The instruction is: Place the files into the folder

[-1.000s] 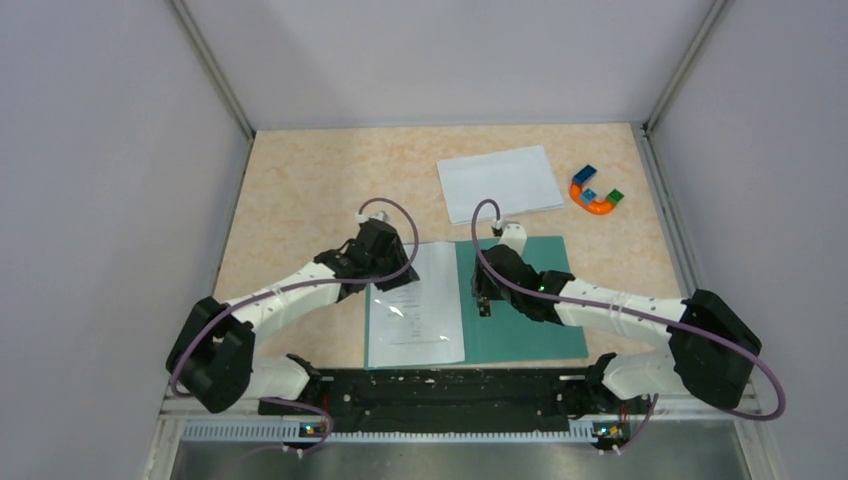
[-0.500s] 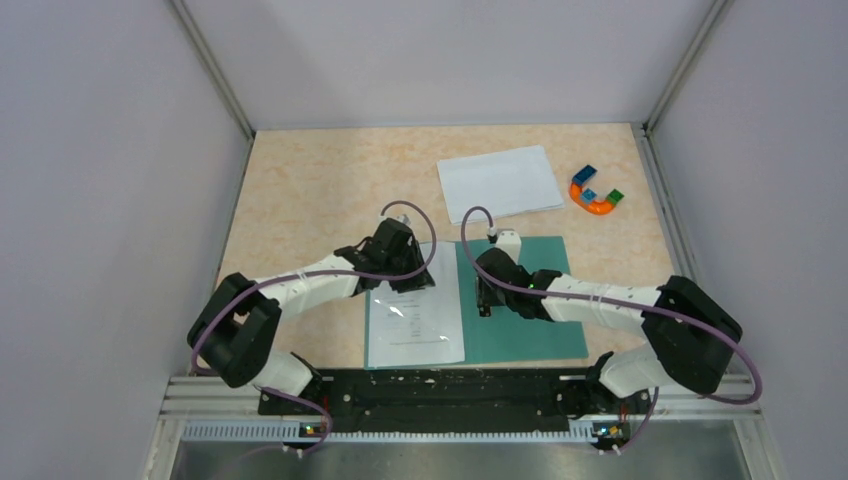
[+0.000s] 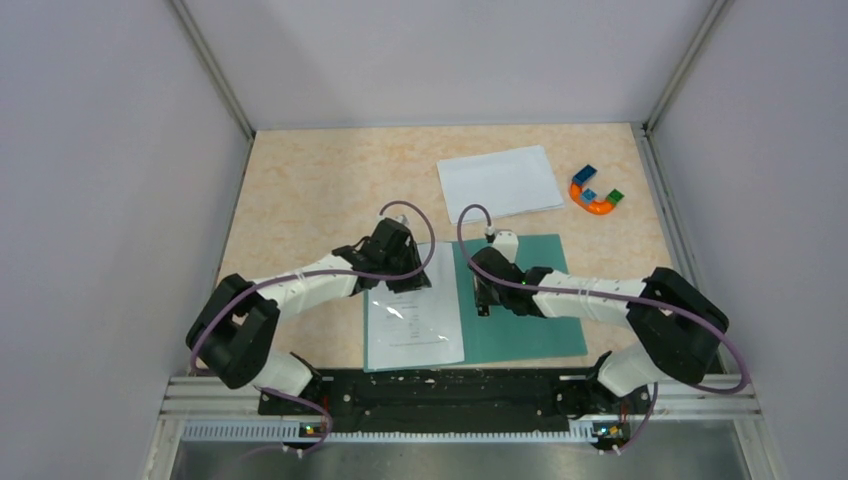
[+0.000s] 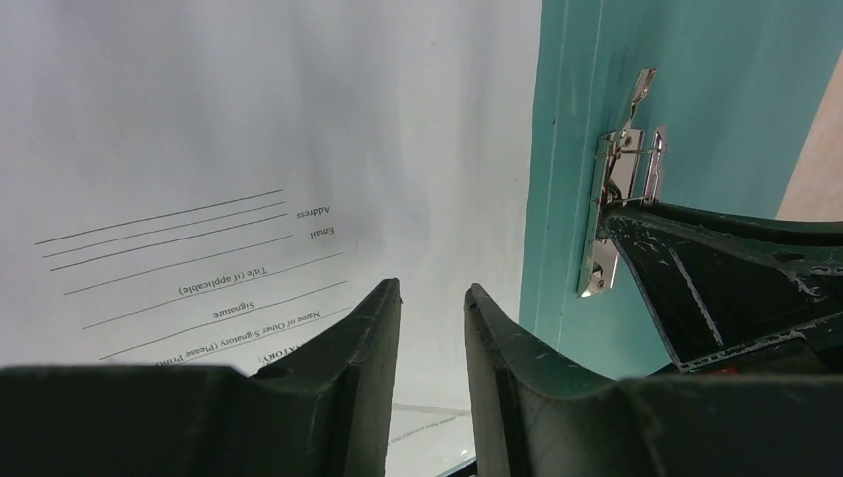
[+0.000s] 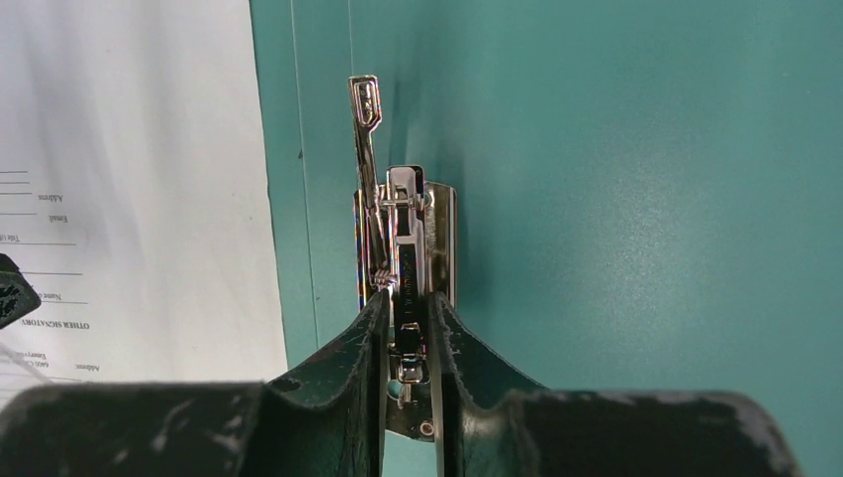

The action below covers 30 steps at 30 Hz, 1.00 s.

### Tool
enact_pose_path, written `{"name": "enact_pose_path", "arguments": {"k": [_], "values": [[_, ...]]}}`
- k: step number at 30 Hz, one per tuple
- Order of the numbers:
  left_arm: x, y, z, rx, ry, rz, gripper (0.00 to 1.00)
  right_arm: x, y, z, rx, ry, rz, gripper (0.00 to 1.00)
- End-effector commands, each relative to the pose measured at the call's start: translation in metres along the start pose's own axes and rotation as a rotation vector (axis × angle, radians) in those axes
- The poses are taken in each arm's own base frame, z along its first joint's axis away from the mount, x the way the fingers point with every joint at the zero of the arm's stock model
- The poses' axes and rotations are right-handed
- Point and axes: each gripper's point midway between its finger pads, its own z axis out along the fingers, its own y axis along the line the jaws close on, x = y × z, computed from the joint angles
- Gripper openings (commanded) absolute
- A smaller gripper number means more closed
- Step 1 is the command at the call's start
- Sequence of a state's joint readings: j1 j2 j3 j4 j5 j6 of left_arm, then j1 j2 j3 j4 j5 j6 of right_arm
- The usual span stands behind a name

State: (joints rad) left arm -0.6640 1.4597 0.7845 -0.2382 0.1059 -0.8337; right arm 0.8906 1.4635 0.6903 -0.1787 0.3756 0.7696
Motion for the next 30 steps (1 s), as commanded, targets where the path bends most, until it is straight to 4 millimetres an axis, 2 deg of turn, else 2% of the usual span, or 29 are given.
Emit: {"name": "enact_pose_path", "arguments": {"k": [1,10,15,18,19,21,22,23,27,30], "values": [[-0.02,-0.013,-0.014,0.046,-0.067,0.024,0.36,-0.019,0.03,-0.003,-0.062,-0.043,0.07,0.16],[-0.029,-0.009,-0.025,0.061,-0.091,0.02,0.36,-0.013,0.056,0.008,-0.07,-0.022,0.162,0.06],[-0.037,-0.008,-0.035,0.082,-0.109,0.015,0.36,-0.016,0.075,0.011,-0.077,-0.017,0.161,0.06],[-0.042,-0.008,-0.042,0.094,-0.12,0.007,0.36,-0.013,0.085,0.014,-0.087,0.007,0.16,0.1],[-0.045,-0.009,-0.045,0.102,-0.126,0.006,0.36,-0.011,0.086,0.016,-0.082,0.014,0.159,0.12],[-0.051,-0.01,-0.047,0.111,-0.135,0.004,0.37,-0.012,0.083,0.016,-0.07,0.01,0.158,0.24],[-0.054,-0.011,-0.048,0.115,-0.139,0.003,0.37,-0.014,0.082,0.015,-0.066,-0.003,0.159,0.38],[-0.057,-0.013,-0.049,0.119,-0.142,-0.002,0.37,-0.019,0.081,0.012,-0.071,-0.021,0.165,0.47],[-0.081,-0.028,-0.058,0.153,-0.197,-0.03,0.41,-0.052,0.081,-0.009,-0.124,-0.096,0.205,0.68],[-0.121,-0.04,-0.064,0.154,-0.31,-0.025,0.49,-0.087,0.064,-0.025,-0.154,-0.15,0.285,0.76]]}}
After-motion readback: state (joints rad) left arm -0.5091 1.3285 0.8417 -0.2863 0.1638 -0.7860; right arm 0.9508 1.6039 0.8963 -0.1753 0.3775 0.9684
